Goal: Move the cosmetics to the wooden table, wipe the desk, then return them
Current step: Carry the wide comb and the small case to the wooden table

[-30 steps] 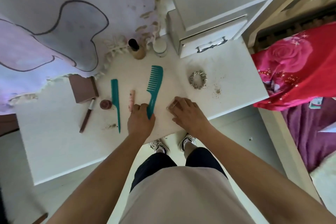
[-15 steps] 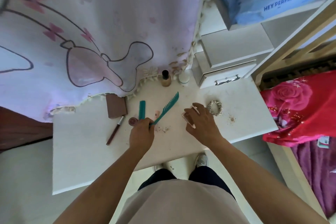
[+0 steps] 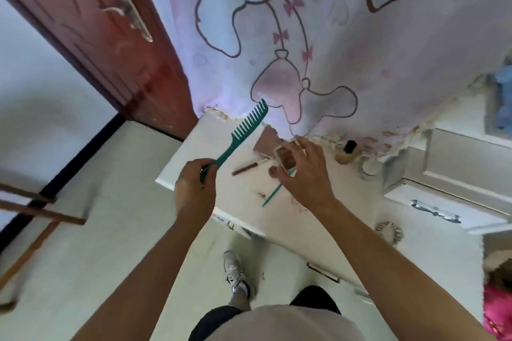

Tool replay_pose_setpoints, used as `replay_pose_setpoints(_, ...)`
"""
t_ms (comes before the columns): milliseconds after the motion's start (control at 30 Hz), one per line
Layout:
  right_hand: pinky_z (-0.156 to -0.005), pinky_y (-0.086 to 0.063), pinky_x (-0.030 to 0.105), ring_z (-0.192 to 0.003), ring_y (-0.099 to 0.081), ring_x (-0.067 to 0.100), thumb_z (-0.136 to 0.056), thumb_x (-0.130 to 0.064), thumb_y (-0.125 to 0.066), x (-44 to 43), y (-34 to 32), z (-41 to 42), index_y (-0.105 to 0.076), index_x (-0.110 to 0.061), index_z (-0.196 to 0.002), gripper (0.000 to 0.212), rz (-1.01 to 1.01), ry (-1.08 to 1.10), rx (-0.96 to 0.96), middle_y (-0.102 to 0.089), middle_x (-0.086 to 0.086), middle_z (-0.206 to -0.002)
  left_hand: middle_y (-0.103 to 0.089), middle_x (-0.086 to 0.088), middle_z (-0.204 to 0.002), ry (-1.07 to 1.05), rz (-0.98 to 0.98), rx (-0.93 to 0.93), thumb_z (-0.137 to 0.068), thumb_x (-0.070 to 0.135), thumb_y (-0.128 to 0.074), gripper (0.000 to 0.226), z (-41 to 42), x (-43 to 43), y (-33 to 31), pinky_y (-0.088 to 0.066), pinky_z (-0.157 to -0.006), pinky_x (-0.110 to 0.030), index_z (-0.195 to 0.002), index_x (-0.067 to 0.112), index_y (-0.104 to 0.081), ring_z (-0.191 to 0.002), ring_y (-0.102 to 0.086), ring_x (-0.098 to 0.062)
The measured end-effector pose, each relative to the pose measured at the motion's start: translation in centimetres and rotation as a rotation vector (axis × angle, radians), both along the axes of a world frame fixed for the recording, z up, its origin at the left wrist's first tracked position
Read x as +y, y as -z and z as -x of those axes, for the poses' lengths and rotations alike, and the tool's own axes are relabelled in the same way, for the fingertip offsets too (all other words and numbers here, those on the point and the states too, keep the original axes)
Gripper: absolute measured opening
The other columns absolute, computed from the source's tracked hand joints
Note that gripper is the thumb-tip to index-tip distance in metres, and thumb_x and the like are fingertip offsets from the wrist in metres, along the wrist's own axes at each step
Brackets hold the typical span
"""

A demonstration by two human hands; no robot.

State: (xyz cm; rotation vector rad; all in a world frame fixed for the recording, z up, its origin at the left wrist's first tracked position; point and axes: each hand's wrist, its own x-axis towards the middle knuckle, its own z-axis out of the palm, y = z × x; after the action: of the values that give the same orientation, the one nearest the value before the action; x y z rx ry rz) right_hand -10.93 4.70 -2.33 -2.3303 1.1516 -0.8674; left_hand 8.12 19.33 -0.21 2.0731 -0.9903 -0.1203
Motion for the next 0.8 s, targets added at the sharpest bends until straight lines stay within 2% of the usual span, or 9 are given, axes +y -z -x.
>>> replay_pose_setpoints(67,-0.105,-0.034,0.037,-0.119,-0.042,0.024,-0.069,-0.022,-0.076,1.8,-1.2,-3.9,-0.063,-0.011,-0.119,0.053,0.004,-0.127,-0.062,-0.056,0.013,-0.130,-0.061,0.010,-0.091,-0.145,0.046,0.012,-0.093,0.015,-0.063,0.010,-1.9,4.0,-1.2,-0.036,-0.068,-0.010,-0.101,0.016,-0.068,-0.078,-0.054,-0.006)
replay_pose_setpoints(133,-0.111,-0.031,0.031,-0.123,-0.042,0.023,-0.071,-0.021,-0.077,4.3,-2.5,-8.2,-0.064,-0.015,-0.120,0.051,-0.011,-0.240,-0.116,-0.056,0.010,-0.129,-0.062,0.008,-0.092,-0.281,0.087,-0.008,-0.093,0.017,-0.063,0.011,-4.3,8.4,-2.5,-0.039,-0.068,-0.016,-0.102,0.016,-0.068,-0.078,-0.057,-0.010)
replay_pose_setpoints(200,-0.109,-0.032,0.024,-0.124,-0.043,0.020,-0.075,-0.024,-0.076,7.1,-3.6,-12.5,-0.063,-0.020,-0.124,0.051,-0.037,-0.342,-0.160,-0.054,0.007,-0.131,-0.063,0.007,-0.088,-0.394,0.108,-0.030,-0.093,0.021,-0.062,0.011,-7.0,12.7,-3.6,-0.036,-0.061,-0.009,-0.102,0.020,-0.067,-0.072,-0.056,-0.006)
replay_pose_setpoints(300,-0.104,-0.037,0.022,-0.123,-0.048,0.021,-0.076,-0.027,-0.073,12.2,-4.7,-19.9,-0.062,-0.020,-0.125,0.050,-0.007,-0.509,-0.206,-0.053,0.006,-0.132,-0.062,0.009,-0.080,-0.548,0.159,-0.056,-0.094,0.022,-0.061,0.009,-11.3,20.1,-5.0,-0.035,-0.055,-0.004,-0.101,0.024,-0.067,-0.069,-0.056,0.003)
replay_pose_setpoints(400,-0.100,-0.045,0.028,-0.120,-0.054,0.026,-0.076,-0.026,-0.074,18.0,-5.6,-27.6,-0.064,-0.016,-0.122,0.048,0.037,-0.624,-0.253,-0.055,0.009,-0.128,-0.059,0.013,-0.075,-0.676,0.198,-0.093,-0.094,0.020,-0.061,0.008,-15.3,27.6,-6.1,-0.034,-0.052,-0.006,-0.099,0.023,-0.066,-0.068,-0.056,0.004)
replay_pose_setpoints(467,-0.098,-0.044,0.026,-0.117,-0.054,0.024,-0.076,-0.027,-0.075,22.6,-6.3,-33.0,-0.065,-0.016,-0.122,0.049,0.052,-0.711,-0.254,-0.055,0.008,-0.126,-0.059,0.014,-0.076,-0.768,0.209,-0.135,-0.093,0.020,-0.061,0.008,-18.1,33.1,-6.7,-0.034,-0.054,-0.008,-0.099,0.023,-0.065,-0.067,-0.055,0.001)
replay_pose_setpoints(533,-0.098,-0.043,0.023,-0.116,-0.054,0.024,-0.075,-0.028,-0.076,26.9,-6.9,-37.5,-0.064,-0.017,-0.123,0.051,0.058,-0.806,-0.248,-0.054,0.008,-0.127,-0.061,0.009,-0.079,-0.865,0.196,-0.151,-0.094,0.022,-0.061,0.007,-20.5,38.1,-7.1,-0.038,-0.056,-0.020,-0.099,0.024,-0.065,-0.065,-0.054,-0.004)
replay_pose_setpoints(600,-0.097,-0.046,0.025,-0.118,-0.054,0.023,-0.076,-0.030,-0.075,31.2,-7.5,-41.4,-0.062,-0.018,-0.126,0.052,0.067,-0.901,-0.249,-0.053,0.007,-0.129,-0.063,0.008,-0.080,-0.954,0.211,-0.138,-0.094,0.024,-0.060,0.006,-22.6,42.8,-7.4,-0.039,-0.054,-0.025,-0.098,0.027,-0.064,-0.065,-0.055,-0.007)
replay_pose_setpoints(800,-0.093,-0.051,0.031,-0.122,-0.050,0.021,-0.078,-0.029,-0.075,39.4,-7.9,-50.3,-0.061,-0.019,-0.129,0.054,0.101,-1.068,-0.246,-0.051,0.006,-0.135,-0.057,0.024,-0.078,-1.113,0.239,-0.129,-0.095,0.023,-0.059,0.007,-28.2,50.6,-7.4,-0.037,-0.053,-0.018,-0.096,0.029,-0.062,-0.071,-0.055,0.001)
